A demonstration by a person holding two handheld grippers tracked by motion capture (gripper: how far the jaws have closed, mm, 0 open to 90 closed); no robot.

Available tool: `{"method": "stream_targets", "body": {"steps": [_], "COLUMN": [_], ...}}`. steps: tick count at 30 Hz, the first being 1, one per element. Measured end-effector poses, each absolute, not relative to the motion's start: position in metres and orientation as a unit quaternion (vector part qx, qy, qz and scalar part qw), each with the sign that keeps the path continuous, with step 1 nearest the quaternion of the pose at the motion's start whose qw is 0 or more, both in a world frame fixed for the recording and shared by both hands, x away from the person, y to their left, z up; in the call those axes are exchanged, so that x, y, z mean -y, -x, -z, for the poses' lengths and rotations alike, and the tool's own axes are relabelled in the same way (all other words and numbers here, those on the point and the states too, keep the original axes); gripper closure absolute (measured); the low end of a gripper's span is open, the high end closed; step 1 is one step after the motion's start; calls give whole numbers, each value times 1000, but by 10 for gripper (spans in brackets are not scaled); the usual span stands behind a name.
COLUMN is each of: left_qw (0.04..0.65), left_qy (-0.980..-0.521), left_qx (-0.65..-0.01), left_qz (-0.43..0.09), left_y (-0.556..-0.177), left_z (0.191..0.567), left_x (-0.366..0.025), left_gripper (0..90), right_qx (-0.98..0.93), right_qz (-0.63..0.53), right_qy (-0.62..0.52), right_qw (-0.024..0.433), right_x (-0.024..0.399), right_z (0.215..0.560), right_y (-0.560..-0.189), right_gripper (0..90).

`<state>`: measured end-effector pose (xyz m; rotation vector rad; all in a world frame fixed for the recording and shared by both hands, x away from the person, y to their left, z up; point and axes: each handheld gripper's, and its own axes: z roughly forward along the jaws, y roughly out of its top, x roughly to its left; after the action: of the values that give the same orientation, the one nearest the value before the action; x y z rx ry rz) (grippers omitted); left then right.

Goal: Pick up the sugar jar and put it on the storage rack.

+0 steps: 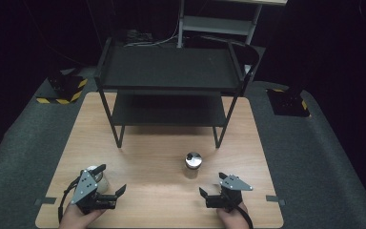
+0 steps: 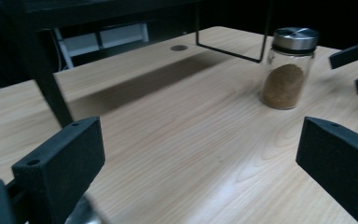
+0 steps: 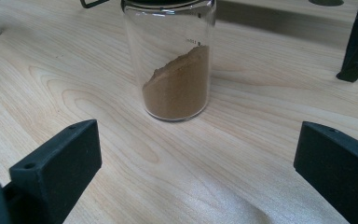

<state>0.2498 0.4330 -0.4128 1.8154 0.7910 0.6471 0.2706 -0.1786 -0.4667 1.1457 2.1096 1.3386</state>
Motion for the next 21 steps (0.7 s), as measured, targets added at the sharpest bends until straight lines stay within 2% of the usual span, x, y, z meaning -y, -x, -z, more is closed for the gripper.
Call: {"method": "stream_targets", "body": {"steps": [11,21], "left_qw": [504,504], "left_qy": [-731,-720], "left_qx": [-358,-383], "left_qz": [-289,-285], "left_y": [-247,-250], "left_z": [413,423], "left_x": [-456,-473], "left_gripper": [12,11], "right_qx": [-754,-752], "right_qz": [-476,-478], "right_qy": [-409,-408], "right_qw": [196,196], "right_x": [178,178], "right_z": [466,467], "right_y": [-271,-270], "right_gripper": [5,5]}}
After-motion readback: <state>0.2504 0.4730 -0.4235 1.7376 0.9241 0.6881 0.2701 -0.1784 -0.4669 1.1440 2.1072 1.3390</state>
